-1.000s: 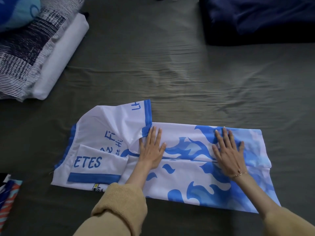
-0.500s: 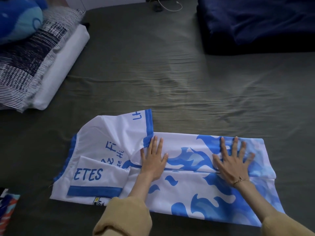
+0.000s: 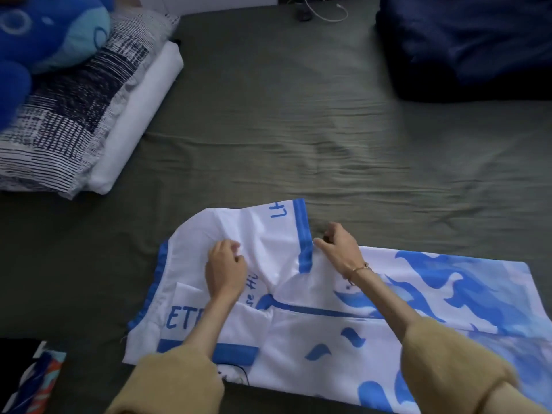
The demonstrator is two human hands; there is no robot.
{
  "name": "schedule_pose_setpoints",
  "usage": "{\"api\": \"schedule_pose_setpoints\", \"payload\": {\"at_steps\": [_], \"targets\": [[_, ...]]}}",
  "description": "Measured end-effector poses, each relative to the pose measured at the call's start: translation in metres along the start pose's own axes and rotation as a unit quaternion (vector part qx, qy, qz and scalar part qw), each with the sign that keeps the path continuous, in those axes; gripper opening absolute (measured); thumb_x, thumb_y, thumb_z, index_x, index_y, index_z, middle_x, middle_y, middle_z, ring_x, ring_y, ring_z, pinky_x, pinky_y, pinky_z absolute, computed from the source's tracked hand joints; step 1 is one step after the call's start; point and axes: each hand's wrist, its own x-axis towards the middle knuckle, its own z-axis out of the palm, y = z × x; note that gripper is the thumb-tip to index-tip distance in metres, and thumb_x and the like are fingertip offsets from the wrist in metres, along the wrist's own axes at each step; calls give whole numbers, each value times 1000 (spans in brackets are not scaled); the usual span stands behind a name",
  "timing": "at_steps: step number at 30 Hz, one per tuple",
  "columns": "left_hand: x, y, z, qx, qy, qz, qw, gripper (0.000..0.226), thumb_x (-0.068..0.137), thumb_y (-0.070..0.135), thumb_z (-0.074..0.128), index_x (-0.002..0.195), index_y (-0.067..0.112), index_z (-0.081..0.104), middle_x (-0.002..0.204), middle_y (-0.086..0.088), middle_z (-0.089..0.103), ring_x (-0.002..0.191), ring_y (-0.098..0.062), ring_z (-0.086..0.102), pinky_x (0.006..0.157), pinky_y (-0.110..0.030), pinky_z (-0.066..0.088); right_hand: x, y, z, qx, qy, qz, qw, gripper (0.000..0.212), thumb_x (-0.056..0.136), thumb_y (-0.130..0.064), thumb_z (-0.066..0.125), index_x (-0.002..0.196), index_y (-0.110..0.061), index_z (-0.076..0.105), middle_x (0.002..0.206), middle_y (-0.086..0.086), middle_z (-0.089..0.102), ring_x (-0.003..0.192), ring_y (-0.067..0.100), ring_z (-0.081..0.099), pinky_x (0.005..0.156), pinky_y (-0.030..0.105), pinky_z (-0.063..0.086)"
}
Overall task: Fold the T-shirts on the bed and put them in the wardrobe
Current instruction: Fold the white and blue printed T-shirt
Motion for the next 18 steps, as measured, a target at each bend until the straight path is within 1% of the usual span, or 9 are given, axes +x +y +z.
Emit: {"api": "schedule_pose_setpoints", "payload": {"at_steps": [3, 5, 6, 9, 11, 13, 15, 16, 18], "targets": [[25, -40, -22, 69, -17, -57, 996, 23, 90, 8, 48, 111, 11, 60, 121, -7, 55, 119, -26, 44, 95, -41, 35, 29, -21, 16, 73, -6, 85, 994, 43, 84, -28, 67, 112, 1, 54, 105, 12, 61, 95, 28, 57, 75, 31, 41], [42, -69, -33, 58, -53, -73, 994, 23, 89, 7, 49, 110, 11, 59, 120, -6, 57, 117, -26, 48, 93, -38, 37, 46, -34, 26, 77, -28, 114, 990, 46, 82, -33, 69, 111, 0, 55, 102, 9, 61, 85, 23, 54, 63, 28, 37], [50, -82, -36, 12, -78, -76, 994, 23, 88, 4, 50, 109, 9, 60, 117, -6, 59, 113, -26, 52, 88, -34, 39, 54, -38, 32, 75, -40, 117, 990, 47, 80, -34, 70, 111, -1, 56, 101, 8, 60, 83, 20, 53, 60, 27, 36], [65, -97, -43, -136, -154, -124, 971, 21, 89, -1, 50, 107, 6, 59, 107, -6, 58, 98, -21, 54, 73, -22, 38, 74, -46, 41, 86, -30, 148, 985, 52, 74, -33, 76, 109, -2, 57, 106, 9, 61, 90, 23, 56, 67, 28, 39], [72, -102, -43, -164, -182, -157, 957, 13, 92, 6, 51, 100, 12, 60, 105, -6, 59, 91, -18, 53, 72, -23, 38, 81, -51, 46, 64, -29, 160, 985, 47, 71, -31, 78, 103, -2, 60, 108, 14, 64, 96, 29, 60, 75, 36, 45], [77, -104, -45, -192, -204, -183, 942, 14, 95, 11, 47, 95, 13, 60, 99, -6, 58, 80, -16, 51, 67, -27, 38, 81, -63, 51, 71, -47, 144, 986, 38, 73, -24, 76, 98, 1, 61, 107, 20, 65, 97, 34, 62, 80, 41, 50], [83, -108, -50, -243, -222, -211, 921, 24, 98, 14, 38, 90, 12, 61, 89, -5, 54, 69, -12, 45, 58, -25, 35, 74, -86, 60, 108, -75, 111, 985, 33, 77, -21, 71, 97, 3, 63, 102, 22, 67, 89, 32, 63, 81, 43, 52], [83, -108, -50, -267, -228, -222, 910, 30, 99, 16, 35, 84, 12, 61, 83, -5, 52, 66, -12, 42, 56, -25, 33, 64, -98, 62, 125, -84, 86, 985, 30, 78, -20, 70, 95, 3, 64, 97, 21, 67, 84, 30, 62, 79, 43, 52], [84, -105, -53, -301, -227, -239, 895, 43, 103, 25, 28, 76, 12, 59, 74, -4, 48, 63, -12, 38, 54, -25, 31, 38, -122, 69, 111, -120, 26, 986, 17, 82, -18, 67, 83, -1, 64, 80, 14, 63, 75, 22, 55, 69, 36, 46]]}}
